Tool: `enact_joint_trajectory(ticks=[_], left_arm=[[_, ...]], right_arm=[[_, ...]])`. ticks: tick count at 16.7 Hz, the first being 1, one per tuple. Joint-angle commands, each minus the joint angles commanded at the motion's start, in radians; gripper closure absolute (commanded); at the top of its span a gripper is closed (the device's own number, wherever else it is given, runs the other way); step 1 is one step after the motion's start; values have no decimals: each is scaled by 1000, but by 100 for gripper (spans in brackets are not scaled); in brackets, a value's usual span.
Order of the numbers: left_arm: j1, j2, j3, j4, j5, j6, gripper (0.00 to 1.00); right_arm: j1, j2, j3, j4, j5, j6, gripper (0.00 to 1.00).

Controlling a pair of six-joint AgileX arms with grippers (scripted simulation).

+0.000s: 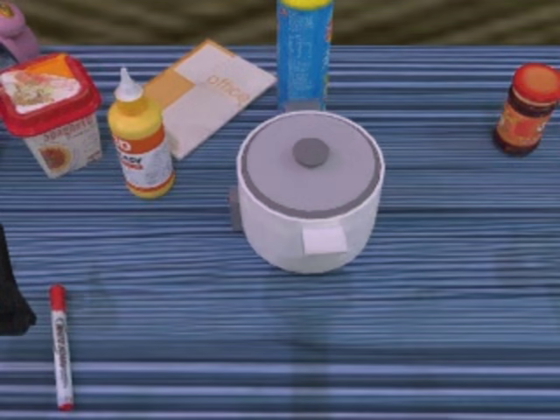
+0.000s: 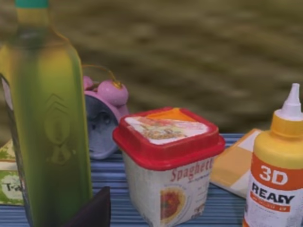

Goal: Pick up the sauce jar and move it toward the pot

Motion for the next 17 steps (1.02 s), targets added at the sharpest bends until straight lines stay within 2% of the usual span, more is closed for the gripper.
enact_joint_trajectory(ticks=[17], left_arm=[[0, 0, 0, 0, 0, 0, 0]], right_arm=[[-8, 1744, 1758, -983, -59, -328, 0]])
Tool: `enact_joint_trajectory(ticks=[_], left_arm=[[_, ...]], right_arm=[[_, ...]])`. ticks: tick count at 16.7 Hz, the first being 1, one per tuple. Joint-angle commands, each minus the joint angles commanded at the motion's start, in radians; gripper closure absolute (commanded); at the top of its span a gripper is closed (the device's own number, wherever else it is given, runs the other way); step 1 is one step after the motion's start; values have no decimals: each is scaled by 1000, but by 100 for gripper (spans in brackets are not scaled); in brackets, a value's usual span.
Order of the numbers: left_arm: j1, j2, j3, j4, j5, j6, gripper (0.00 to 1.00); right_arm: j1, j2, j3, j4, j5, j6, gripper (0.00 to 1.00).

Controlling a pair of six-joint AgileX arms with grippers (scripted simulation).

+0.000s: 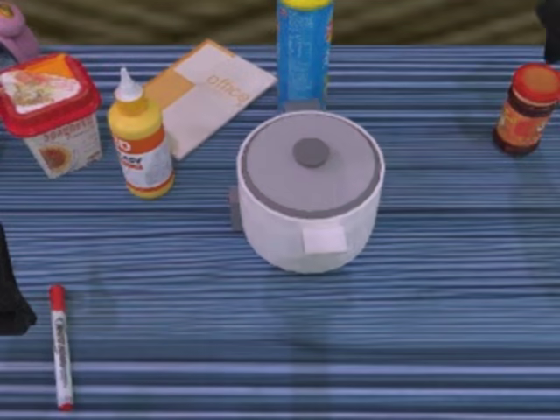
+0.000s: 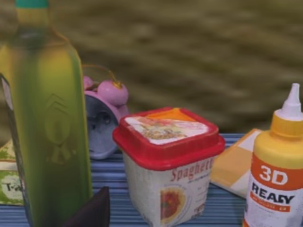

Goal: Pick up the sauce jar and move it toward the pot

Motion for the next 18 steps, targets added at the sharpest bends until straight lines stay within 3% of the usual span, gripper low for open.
enact_joint_trajectory(ticks=[5, 9, 18], left_arm=[[0, 0, 0, 0, 0, 0, 0], [0, 0, 0, 0, 0, 0, 0], [0, 0, 0, 0, 0, 0, 0]], right_arm=[[2, 354, 409, -171, -17, -76, 0], [4, 511, 605, -239, -25, -112, 0], [4, 543, 628, -234, -27, -119, 0]])
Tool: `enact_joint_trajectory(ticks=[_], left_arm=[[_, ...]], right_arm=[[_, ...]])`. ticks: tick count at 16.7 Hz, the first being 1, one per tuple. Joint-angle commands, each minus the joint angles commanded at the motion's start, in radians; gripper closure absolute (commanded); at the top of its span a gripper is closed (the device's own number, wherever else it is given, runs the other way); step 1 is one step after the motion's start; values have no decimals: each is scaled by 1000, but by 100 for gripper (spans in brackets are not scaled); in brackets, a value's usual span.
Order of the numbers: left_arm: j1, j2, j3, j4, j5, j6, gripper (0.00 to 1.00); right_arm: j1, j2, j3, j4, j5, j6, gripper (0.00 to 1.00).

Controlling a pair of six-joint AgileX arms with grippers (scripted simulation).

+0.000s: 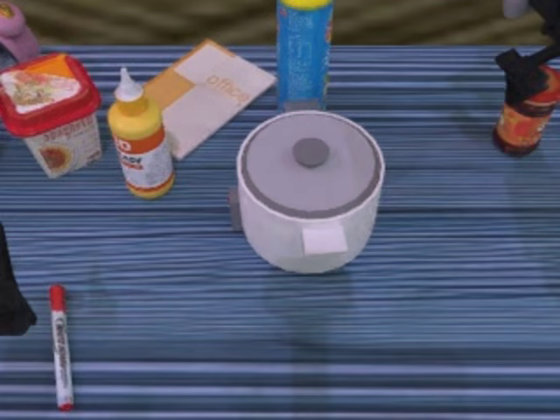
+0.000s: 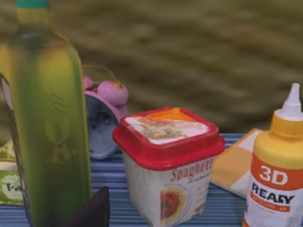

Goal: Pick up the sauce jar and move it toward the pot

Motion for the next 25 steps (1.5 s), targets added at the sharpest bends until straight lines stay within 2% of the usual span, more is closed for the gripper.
enact_joint_trajectory(ticks=[7, 11, 24, 25], left_arm=[[0, 0, 0, 0, 0, 0, 0], [0, 0, 0, 0, 0, 0, 0], [0, 0, 0, 0, 0, 0, 0], [0, 0, 0, 0, 0, 0, 0]], right_arm=[[10, -5, -180, 174, 1, 9, 0], [10, -5, -186, 180, 1, 9, 0], [10, -5, -186, 180, 1, 9, 98], [10, -5, -186, 180, 1, 9, 100]])
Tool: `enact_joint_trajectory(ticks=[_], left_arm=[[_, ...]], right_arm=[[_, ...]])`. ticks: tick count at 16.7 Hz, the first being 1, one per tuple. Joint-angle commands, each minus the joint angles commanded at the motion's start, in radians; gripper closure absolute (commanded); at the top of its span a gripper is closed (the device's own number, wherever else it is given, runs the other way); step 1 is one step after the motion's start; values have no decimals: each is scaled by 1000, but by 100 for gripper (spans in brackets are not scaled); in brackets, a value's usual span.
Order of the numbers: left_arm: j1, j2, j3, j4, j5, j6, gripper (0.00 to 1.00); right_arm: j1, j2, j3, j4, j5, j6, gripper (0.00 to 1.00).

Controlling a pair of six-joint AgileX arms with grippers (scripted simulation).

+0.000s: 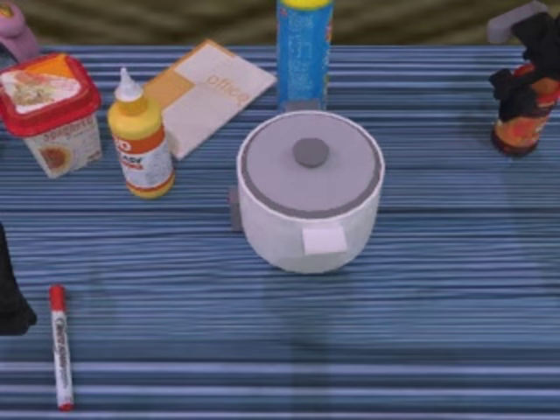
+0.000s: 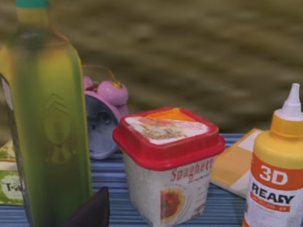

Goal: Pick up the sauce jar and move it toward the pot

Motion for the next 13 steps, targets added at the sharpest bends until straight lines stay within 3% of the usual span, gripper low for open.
enact_joint_trajectory(ticks=[9, 13], left_arm=[[0, 0, 0, 0, 0, 0, 0], [0, 0, 0, 0, 0, 0, 0]], right_arm=[[-4, -2, -2, 0, 0, 2, 100], [-2, -112, -115, 21, -1, 3, 100]])
